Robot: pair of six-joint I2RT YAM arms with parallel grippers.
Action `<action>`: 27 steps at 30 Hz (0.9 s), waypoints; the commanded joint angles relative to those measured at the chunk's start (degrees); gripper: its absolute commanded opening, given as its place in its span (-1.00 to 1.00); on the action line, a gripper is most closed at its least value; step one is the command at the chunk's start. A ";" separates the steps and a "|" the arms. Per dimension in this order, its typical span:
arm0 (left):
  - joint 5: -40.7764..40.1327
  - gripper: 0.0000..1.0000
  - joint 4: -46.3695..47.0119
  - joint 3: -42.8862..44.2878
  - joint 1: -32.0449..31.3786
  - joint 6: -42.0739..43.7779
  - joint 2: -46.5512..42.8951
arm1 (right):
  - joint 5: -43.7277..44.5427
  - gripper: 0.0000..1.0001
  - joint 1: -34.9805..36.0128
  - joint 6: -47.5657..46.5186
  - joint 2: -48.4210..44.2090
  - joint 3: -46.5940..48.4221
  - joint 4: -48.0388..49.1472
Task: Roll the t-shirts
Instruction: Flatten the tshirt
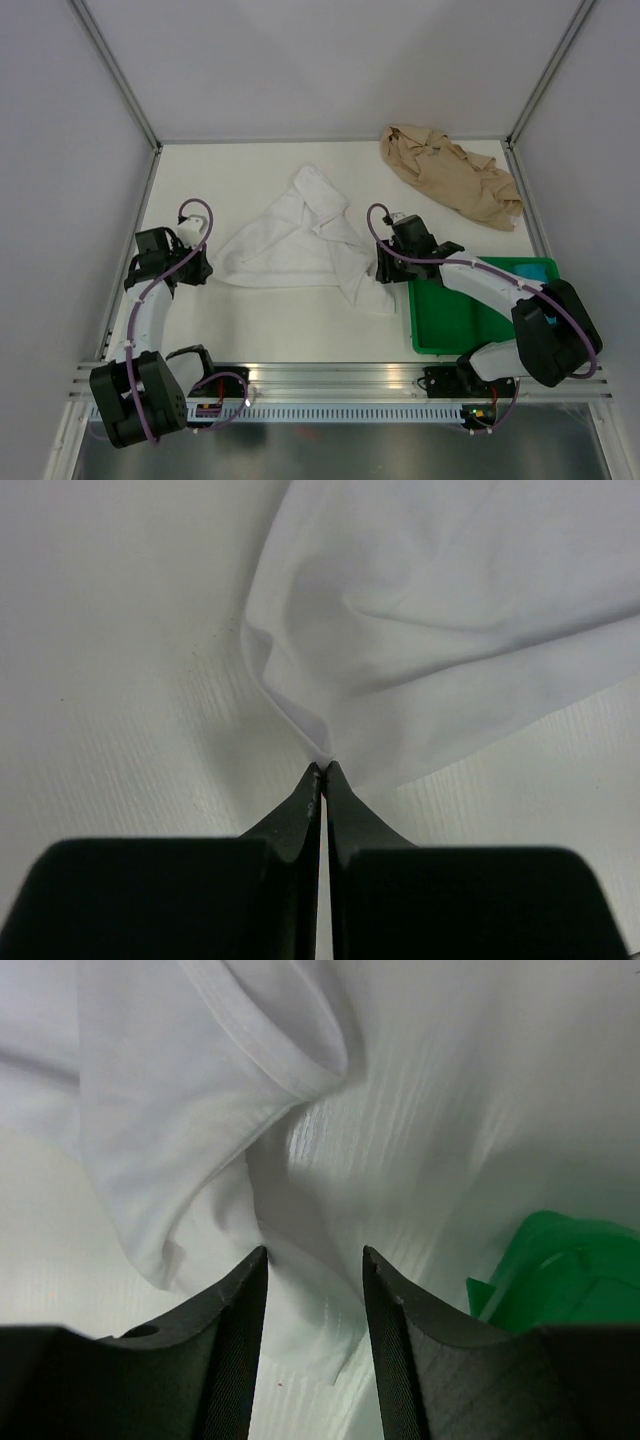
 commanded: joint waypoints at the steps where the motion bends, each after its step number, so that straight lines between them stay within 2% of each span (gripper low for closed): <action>1: 2.63 -0.95 -2.02 1.03 0.10 6.51 -1.17 | 10.07 -0.01 3.32 3.12 -4.54 4.66 -0.78; 5: 2.37 -0.95 -2.11 -0.02 0.01 7.21 -1.34 | 17.26 -0.01 11.39 6.98 -5.08 6.69 -2.01; 8: 2.11 -0.95 -2.11 -0.29 0.01 7.39 -1.61 | 15.20 0.07 14.22 11.99 -6.74 3.02 3.24; 16: 2.02 -0.95 -2.11 0.06 -0.16 6.87 -2.05 | 5.70 0.05 14.40 18.85 -1.13 -0.42 12.39; 23: 2.46 -0.95 -2.02 -0.02 -0.17 6.95 -1.96 | 4.89 0.06 14.31 21.41 1.34 -3.33 16.35; 27: 2.37 -0.95 -2.02 -0.02 -0.08 6.95 -1.87 | 6.65 0.16 14.23 21.32 3.26 -2.54 16.53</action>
